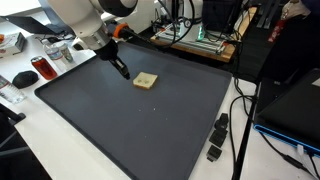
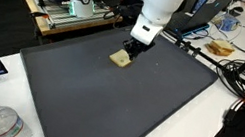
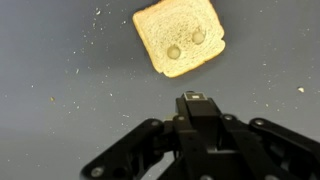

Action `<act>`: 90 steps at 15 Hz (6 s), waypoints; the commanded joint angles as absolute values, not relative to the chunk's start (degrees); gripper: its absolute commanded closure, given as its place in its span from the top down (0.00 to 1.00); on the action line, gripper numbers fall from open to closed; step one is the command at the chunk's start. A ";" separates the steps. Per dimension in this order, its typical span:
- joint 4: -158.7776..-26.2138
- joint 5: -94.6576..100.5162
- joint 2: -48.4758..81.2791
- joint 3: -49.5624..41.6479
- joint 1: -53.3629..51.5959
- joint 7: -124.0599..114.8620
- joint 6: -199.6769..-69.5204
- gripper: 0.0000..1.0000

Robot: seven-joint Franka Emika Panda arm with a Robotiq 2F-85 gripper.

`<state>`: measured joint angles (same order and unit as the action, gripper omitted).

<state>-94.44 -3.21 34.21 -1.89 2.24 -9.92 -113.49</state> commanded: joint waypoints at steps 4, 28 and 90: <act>-95.73 -12.26 34.00 -0.05 9.19 4.10 -114.35 0.05; -121.05 -39.43 24.16 3.22 22.78 37.03 -135.78 0.05; -147.13 -21.08 1.48 -4.66 5.78 6.06 -149.22 0.05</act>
